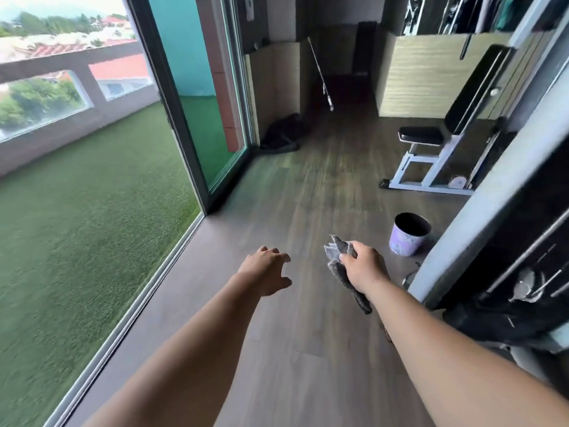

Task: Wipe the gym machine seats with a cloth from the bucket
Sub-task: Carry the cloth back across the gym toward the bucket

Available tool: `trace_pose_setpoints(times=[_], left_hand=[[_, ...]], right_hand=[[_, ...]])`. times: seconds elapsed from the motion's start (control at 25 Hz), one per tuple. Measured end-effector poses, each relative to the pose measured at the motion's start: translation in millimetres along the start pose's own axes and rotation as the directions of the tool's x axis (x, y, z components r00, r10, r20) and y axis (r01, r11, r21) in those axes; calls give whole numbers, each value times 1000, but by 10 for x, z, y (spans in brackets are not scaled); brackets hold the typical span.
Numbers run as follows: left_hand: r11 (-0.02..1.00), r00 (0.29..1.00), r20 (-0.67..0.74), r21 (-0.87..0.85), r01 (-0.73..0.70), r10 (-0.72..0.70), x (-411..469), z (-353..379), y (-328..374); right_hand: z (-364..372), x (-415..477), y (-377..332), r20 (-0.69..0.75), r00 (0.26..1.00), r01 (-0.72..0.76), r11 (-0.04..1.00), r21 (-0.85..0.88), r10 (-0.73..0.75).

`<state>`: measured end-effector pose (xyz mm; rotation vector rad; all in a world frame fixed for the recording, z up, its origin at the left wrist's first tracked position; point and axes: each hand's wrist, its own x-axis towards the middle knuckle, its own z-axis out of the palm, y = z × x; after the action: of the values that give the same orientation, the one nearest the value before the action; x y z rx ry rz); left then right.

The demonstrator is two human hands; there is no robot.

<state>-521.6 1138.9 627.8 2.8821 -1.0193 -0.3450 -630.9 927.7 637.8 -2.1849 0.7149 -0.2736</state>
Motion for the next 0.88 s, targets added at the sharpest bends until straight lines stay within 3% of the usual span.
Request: trace_pose_setpoints(times=[0.4, 0.68, 0.88], left_hand=[[992, 992, 30, 36, -122, 121, 3112, -446, -266], [973, 973, 44, 25, -228, 227, 5215, -912, 96], [928, 928, 65, 49, -370, 367, 6845, -1033, 461]], right_hand=[[161, 2950, 149, -102, 987, -117, 992, 51, 122], [-320, 4837, 299, -197, 966, -163, 986, 39, 167], [-513, 6025, 671, -341, 900, -262, 962, 82, 274]])
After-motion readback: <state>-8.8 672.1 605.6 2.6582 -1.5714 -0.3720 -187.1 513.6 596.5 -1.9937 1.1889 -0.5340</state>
